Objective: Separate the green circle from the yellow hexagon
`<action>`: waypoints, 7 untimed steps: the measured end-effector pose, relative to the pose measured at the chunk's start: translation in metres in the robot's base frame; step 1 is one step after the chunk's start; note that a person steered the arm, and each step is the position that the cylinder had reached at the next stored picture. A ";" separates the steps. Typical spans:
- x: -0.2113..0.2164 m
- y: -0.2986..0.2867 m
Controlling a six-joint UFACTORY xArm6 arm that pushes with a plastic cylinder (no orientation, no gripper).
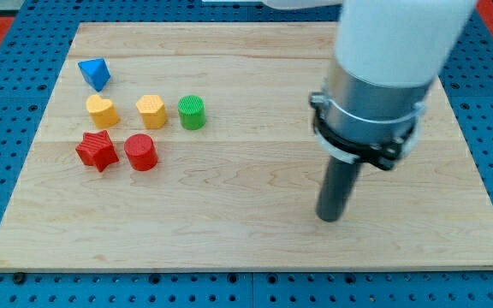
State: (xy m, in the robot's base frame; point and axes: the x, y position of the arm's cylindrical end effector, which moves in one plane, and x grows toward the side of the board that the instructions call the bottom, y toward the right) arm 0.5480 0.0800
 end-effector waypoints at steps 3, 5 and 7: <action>-0.162 -0.090; -0.175 -0.178; -0.146 -0.225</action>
State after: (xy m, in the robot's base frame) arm 0.4020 -0.1446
